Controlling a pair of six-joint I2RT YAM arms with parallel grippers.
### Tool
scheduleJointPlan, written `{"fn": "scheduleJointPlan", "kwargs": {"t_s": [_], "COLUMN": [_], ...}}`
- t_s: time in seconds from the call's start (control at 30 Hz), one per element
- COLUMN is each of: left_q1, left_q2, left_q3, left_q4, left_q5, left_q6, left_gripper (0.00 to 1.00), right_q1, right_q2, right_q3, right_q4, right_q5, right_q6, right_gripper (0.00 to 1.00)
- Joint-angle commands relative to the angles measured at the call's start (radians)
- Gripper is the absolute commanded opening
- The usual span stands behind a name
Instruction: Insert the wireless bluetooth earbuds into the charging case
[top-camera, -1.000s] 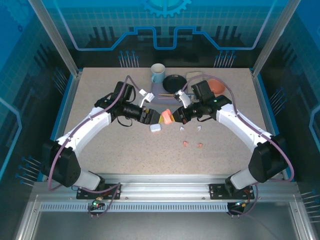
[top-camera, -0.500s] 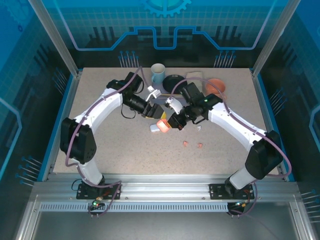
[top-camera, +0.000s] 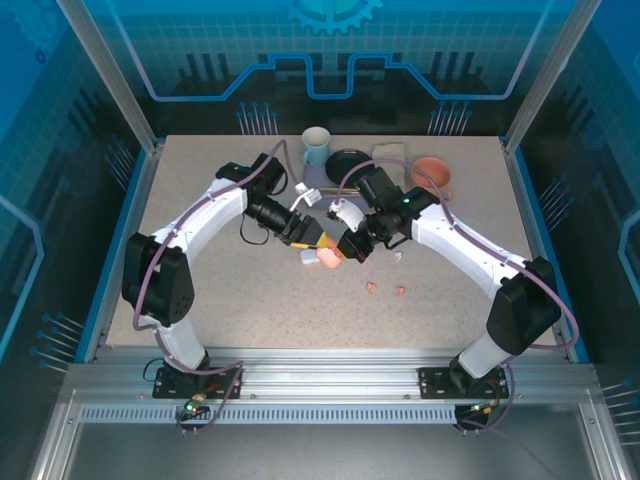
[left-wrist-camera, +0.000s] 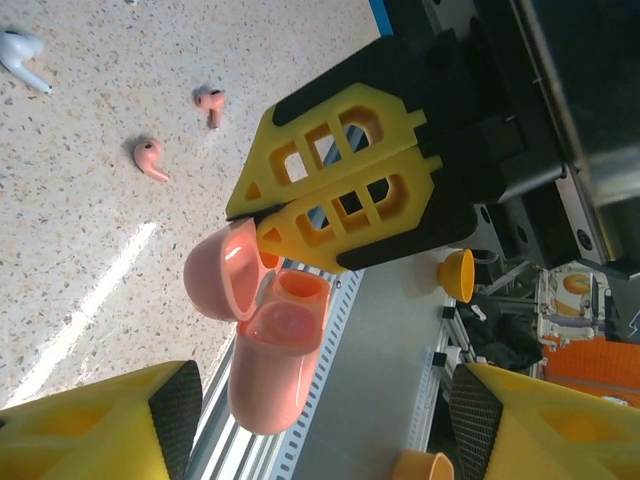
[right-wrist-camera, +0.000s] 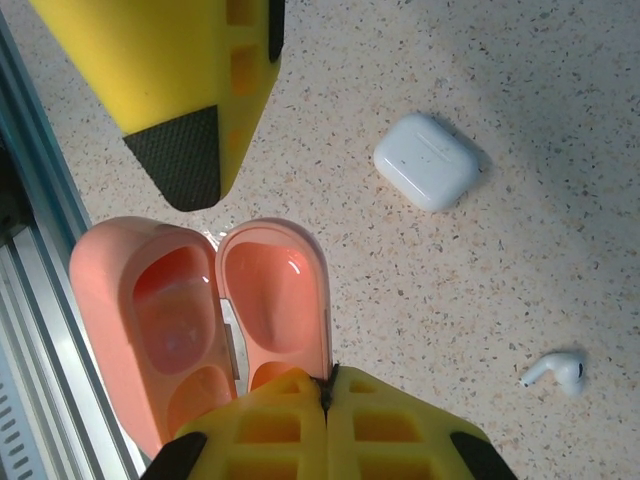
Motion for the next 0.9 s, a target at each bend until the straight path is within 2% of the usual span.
{"fn": "scheduleJointPlan", "kwargs": {"t_s": [0.0, 0.33, 0.87], "left_q1": [0.006, 0.008, 0.002], "left_q2": [0.006, -0.009, 0.044], "left_q3": [-0.034, -0.105, -0.099], "left_q4": [-0.012, 0.118, 0.121], "left_q5": [0.048, 0.054, 0.086], "left_q6": [0.023, -0.042, -0.033], "left_gripper": [0.68, 0.65, 0.53], "right_q1": [0.006, -0.004, -0.003], "right_q2": [0.008, 0.002, 0.027], "right_q3": [0.031, 0.038, 0.062], "right_q4": [-0.020, -0.005, -0.002], "right_q5": [0.001, -0.018, -0.033], "right_q6": [-0.019, -0.009, -0.002], "right_gripper": [0.00, 0.00, 0.00]}}
